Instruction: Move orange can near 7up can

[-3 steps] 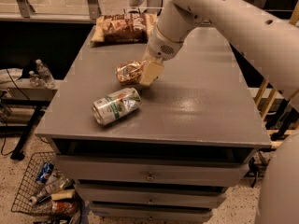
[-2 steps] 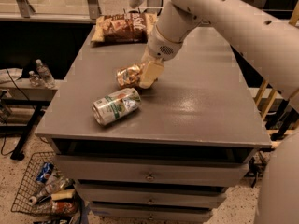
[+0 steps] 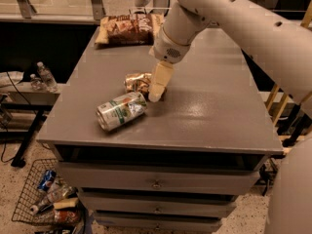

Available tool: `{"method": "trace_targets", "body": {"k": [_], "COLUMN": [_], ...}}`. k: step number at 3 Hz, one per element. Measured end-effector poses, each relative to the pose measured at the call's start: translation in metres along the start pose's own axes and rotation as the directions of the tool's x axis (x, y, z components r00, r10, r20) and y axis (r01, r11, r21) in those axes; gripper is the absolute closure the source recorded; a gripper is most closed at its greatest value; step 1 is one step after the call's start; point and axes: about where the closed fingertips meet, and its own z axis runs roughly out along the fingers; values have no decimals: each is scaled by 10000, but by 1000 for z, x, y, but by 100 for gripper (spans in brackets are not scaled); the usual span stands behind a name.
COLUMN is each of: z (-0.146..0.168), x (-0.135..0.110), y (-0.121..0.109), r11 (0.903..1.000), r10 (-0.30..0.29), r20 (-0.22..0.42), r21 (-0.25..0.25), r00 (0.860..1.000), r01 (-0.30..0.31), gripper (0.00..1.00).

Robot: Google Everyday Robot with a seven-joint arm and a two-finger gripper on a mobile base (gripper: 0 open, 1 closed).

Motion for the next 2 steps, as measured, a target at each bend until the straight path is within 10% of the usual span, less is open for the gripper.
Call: {"method": "trace_targets", "body": {"k": [2], "z": [-40], "x": [42], "y": [33], "r11": [9943], "r10": [801], "r20": [135], "r21": [702], "r00": [9967], "r01": [-809], "gripper": [0]}}
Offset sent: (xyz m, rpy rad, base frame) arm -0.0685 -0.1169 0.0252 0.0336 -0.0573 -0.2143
